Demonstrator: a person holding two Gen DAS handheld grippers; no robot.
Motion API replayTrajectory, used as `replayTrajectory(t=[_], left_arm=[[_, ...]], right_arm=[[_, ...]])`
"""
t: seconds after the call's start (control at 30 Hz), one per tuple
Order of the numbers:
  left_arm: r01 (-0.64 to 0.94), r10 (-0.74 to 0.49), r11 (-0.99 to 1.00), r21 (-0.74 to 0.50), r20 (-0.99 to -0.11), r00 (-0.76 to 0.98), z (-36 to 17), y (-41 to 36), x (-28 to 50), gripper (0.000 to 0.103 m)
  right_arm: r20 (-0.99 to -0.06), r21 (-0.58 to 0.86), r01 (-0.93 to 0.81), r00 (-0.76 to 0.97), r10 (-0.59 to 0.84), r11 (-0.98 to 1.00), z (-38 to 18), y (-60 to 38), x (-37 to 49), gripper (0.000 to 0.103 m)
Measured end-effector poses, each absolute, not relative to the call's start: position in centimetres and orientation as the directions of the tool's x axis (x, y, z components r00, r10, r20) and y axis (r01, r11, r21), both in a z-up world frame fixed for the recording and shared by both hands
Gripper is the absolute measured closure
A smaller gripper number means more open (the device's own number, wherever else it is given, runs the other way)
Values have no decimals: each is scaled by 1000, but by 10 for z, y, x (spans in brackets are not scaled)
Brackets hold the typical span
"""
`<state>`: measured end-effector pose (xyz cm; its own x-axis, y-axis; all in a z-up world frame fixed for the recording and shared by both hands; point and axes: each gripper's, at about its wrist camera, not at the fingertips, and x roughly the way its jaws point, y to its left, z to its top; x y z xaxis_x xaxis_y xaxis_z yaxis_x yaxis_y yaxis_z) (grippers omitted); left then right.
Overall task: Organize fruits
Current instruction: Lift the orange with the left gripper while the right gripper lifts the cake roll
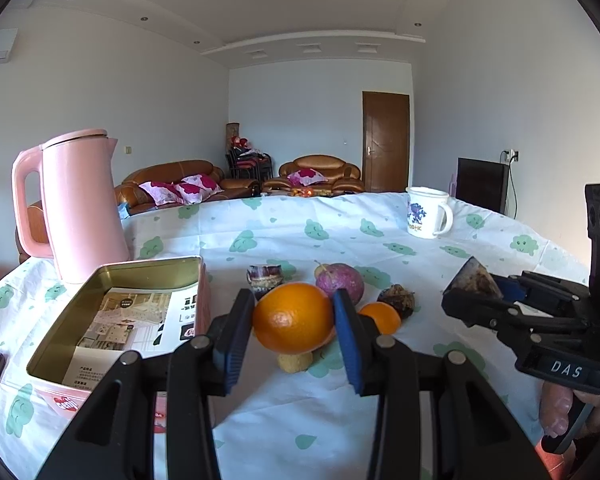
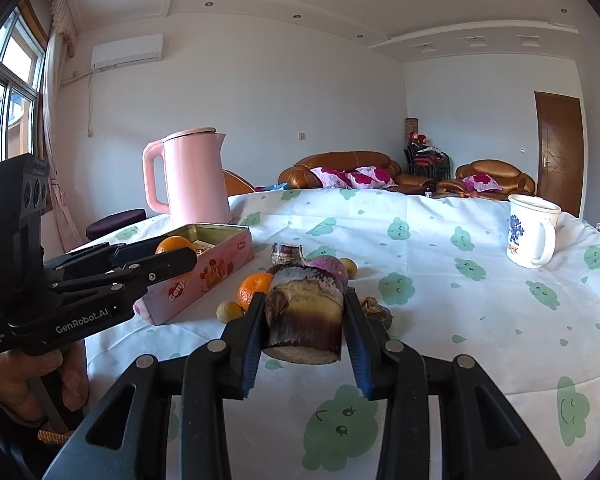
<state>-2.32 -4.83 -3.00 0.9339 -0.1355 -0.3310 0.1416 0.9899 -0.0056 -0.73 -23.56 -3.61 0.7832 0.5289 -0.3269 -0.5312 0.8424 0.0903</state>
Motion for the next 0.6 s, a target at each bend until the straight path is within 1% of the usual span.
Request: replayTrajectory(t=[0.27,0.6], left_arm=[[130,-118,991,19,-312,943,-22,-47,-26,61],[81,-66,996,31,-340,938,-13,-34,-21,61]], right_arm=[[-322,102,-532,782,534,840,-30,-234,-7,63],[-343,84,-559,761,550,825,-15,-218,-1,63]])
